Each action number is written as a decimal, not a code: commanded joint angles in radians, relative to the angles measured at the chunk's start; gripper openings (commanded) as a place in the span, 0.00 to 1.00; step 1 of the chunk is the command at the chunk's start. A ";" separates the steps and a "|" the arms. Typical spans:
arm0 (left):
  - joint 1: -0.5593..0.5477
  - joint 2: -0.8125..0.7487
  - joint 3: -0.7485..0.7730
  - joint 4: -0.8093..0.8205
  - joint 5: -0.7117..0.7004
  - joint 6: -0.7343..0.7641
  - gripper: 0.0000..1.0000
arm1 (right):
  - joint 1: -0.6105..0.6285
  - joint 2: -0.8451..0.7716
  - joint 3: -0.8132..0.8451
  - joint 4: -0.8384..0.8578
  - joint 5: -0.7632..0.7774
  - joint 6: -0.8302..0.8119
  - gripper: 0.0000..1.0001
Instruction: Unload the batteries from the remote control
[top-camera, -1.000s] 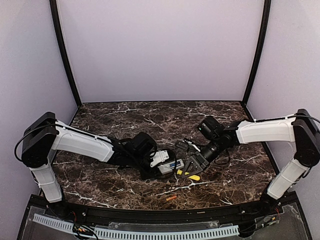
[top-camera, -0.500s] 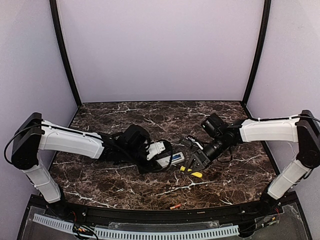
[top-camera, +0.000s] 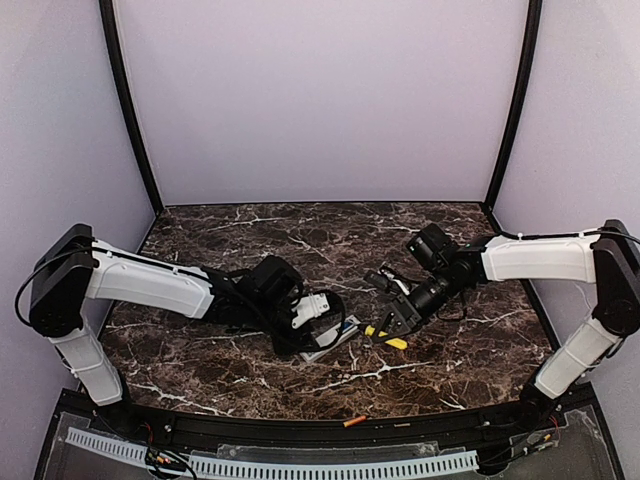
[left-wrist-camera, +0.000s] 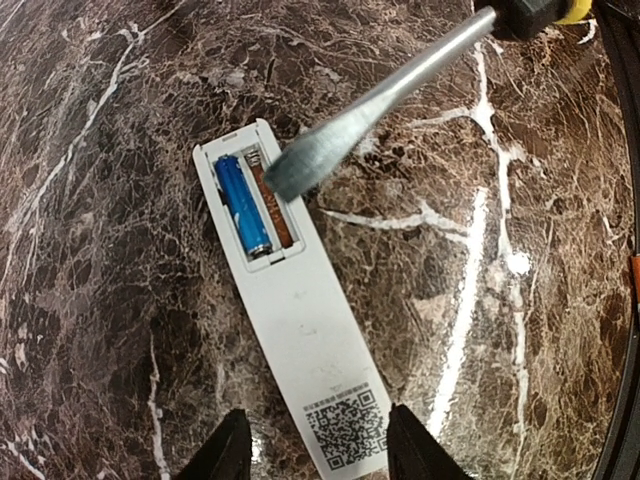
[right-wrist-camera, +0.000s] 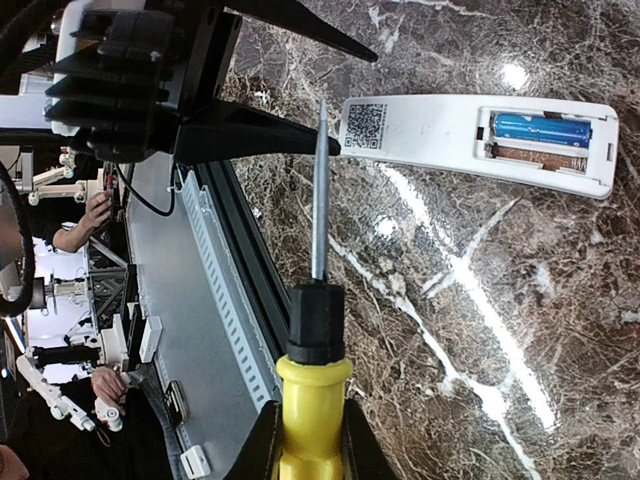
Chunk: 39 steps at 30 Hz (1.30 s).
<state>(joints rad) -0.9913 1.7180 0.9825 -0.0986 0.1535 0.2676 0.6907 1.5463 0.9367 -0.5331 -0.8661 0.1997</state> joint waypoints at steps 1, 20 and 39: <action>0.003 -0.076 -0.013 0.008 -0.016 0.031 0.52 | -0.007 0.021 0.045 -0.031 0.014 -0.010 0.00; -0.022 -0.244 -0.068 0.188 0.167 0.399 0.57 | 0.074 0.080 0.205 -0.166 -0.029 -0.073 0.00; -0.092 -0.113 0.070 0.105 0.296 0.577 0.35 | 0.128 0.065 0.225 -0.158 -0.070 -0.075 0.00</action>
<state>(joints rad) -1.0679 1.5867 1.0245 0.0494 0.4370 0.8200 0.8055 1.6192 1.1408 -0.7055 -0.9119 0.1291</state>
